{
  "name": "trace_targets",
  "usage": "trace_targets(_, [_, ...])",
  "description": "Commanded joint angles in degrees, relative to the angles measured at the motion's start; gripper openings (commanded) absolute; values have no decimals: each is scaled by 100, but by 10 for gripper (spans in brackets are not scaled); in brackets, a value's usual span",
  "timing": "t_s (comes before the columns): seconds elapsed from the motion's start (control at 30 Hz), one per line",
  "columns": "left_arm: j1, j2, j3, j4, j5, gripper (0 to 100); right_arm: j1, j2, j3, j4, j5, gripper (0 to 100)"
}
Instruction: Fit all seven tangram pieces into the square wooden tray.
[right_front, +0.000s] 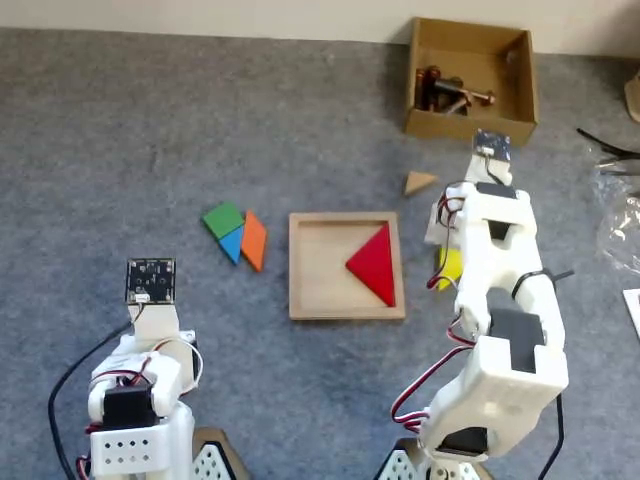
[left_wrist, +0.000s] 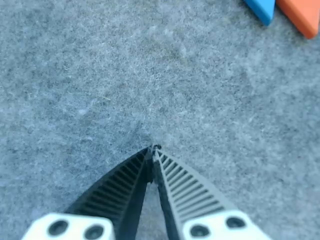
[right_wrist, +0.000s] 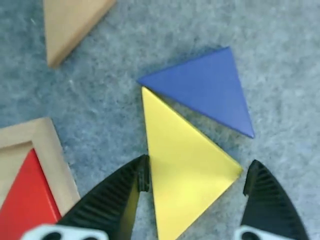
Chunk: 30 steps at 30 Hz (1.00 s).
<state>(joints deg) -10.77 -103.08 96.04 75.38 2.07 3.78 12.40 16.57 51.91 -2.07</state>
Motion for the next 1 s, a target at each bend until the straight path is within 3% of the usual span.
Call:
trace_targets(0.0, [-48, 40, 119, 44, 9, 5, 40, -57, -251, -92, 88, 285])
trace_targets(0.47, [-48, 40, 119, 44, 9, 5, -171, -13, -268, -101, 97, 285])
trace_targets(0.73, [-48, 40, 119, 44, 9, 5, -136, 989, -752, -40, 97, 285])
trace_targets(0.97, [-48, 40, 119, 44, 9, 5, -110, 1015, -936, 646, 97, 283])
